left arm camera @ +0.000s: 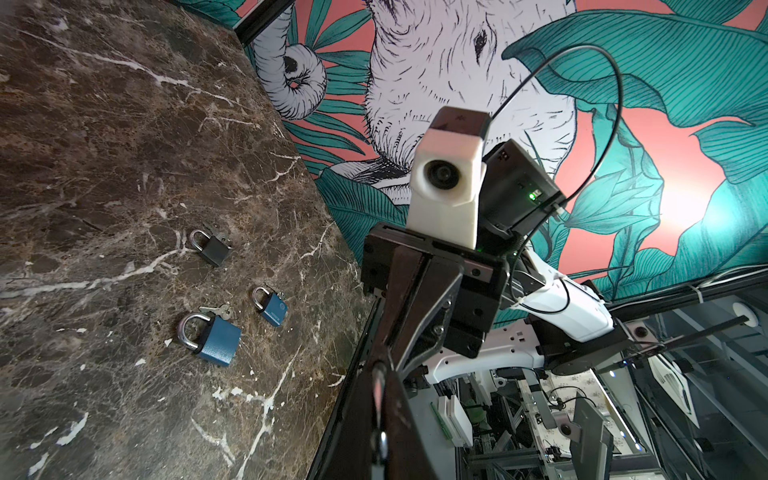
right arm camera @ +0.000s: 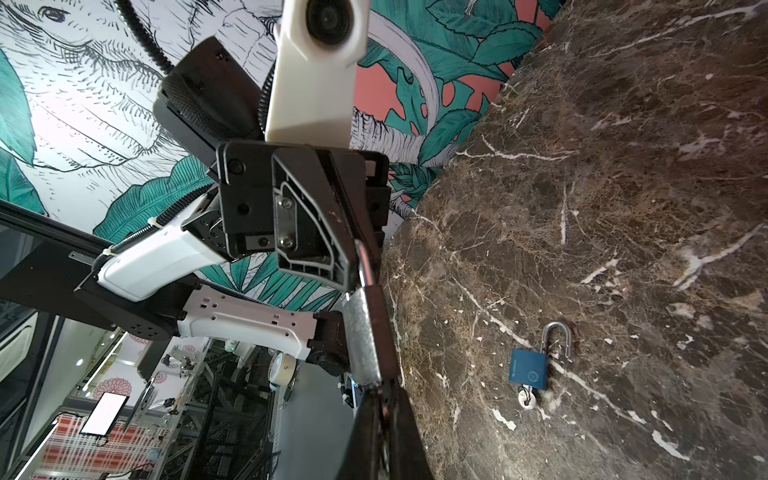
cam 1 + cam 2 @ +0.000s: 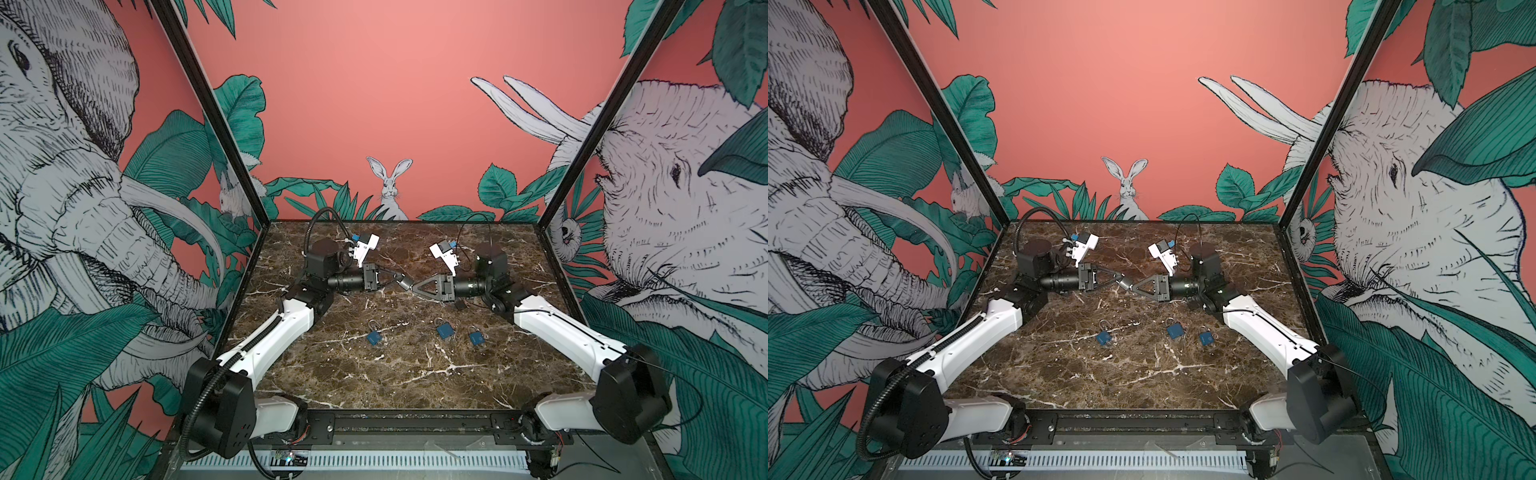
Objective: Lock with the key
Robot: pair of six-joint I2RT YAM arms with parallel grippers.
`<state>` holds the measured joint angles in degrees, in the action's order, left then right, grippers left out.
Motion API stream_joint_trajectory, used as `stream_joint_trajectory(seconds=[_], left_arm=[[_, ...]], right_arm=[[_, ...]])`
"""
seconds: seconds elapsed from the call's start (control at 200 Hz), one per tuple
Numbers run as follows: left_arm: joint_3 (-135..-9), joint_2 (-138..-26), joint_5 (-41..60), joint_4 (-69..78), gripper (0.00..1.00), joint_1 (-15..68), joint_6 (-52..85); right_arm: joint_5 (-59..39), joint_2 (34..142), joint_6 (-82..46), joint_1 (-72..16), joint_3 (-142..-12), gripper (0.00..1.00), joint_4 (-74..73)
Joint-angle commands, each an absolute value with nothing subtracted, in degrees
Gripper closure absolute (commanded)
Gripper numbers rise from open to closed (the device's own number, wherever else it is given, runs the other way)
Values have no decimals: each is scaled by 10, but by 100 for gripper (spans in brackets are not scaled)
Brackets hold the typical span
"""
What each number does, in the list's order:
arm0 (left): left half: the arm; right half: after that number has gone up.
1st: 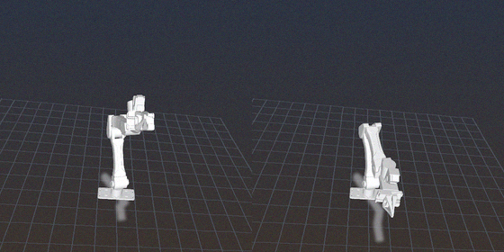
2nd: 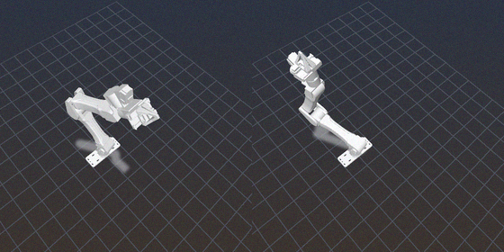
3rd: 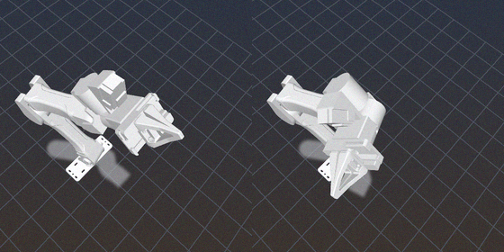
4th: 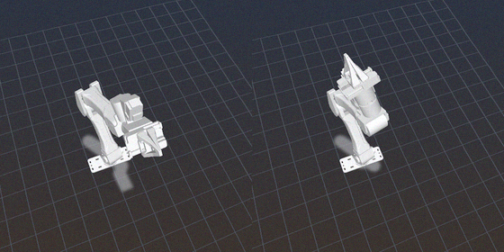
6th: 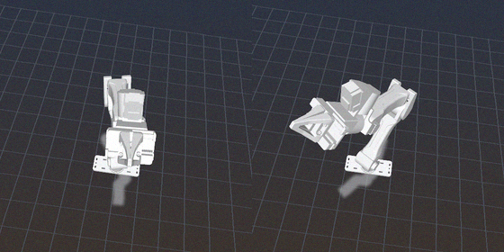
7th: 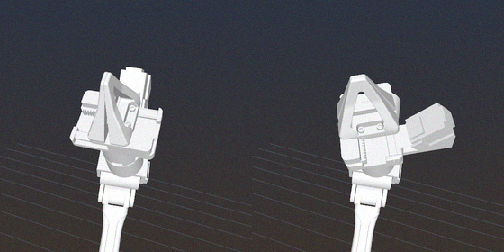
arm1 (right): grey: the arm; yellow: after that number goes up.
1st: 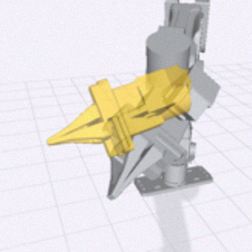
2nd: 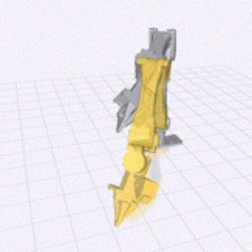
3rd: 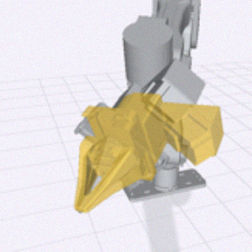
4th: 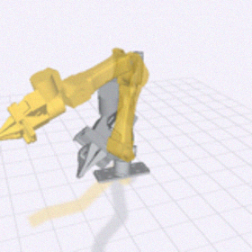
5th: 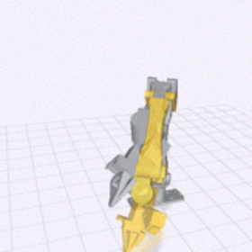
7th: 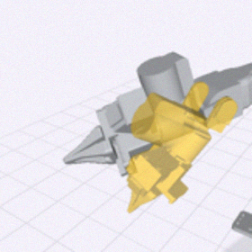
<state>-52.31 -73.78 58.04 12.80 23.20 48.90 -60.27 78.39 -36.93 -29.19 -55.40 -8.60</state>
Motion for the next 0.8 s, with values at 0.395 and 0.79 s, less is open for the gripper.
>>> stream_joint_trajectory(seconds=[0.395,0.79], left_arm=[[-522,-703,598,197,100,167,529],[-571,-786,527,-62,100,191,355]], right_arm=[[-608,750,-367,-270,-522,100,-104],[-428,745,-273,-236,-524,100,46]])
